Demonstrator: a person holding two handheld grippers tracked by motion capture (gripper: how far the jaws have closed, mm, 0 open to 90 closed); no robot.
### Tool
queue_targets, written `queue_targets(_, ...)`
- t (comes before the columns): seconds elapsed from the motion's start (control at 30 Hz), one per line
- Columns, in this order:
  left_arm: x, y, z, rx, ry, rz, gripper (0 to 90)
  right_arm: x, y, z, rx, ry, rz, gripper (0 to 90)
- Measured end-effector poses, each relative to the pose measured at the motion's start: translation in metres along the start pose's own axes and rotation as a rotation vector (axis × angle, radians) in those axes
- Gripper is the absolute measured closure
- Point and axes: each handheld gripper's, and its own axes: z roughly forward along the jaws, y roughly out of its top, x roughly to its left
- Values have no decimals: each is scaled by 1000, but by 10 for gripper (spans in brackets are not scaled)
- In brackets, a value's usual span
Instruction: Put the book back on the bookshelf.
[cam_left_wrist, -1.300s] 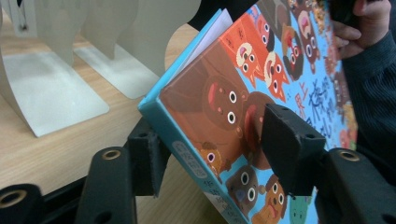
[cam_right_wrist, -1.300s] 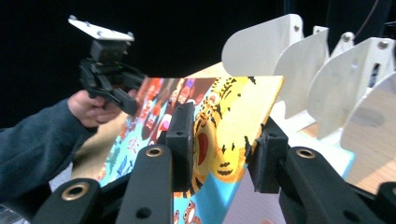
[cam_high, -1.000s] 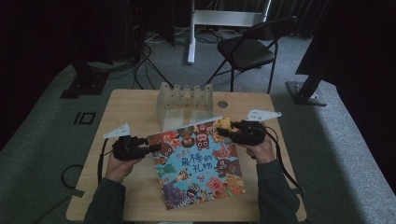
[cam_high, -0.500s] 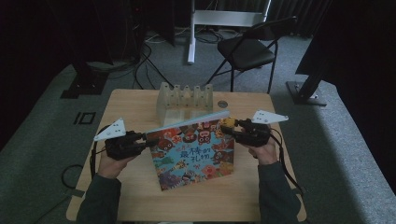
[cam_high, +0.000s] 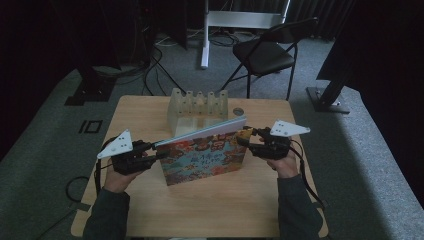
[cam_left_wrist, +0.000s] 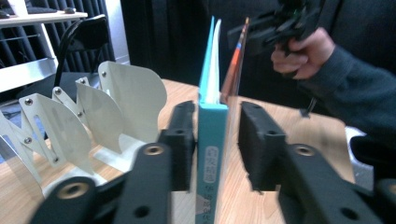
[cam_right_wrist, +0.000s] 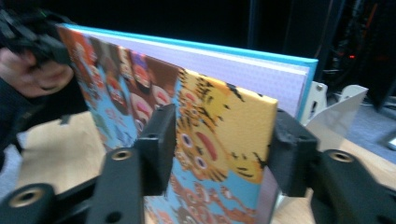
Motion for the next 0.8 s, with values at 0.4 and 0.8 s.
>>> queue_targets(0.4,-1,-10,9,-22,-9,-28,604,-3,-7,-6,21,-13,10,433)
queue_targets(0.8,-2,-19,16,-57,-3,-40,672,-8,-19,-19,34,-46,33,423)
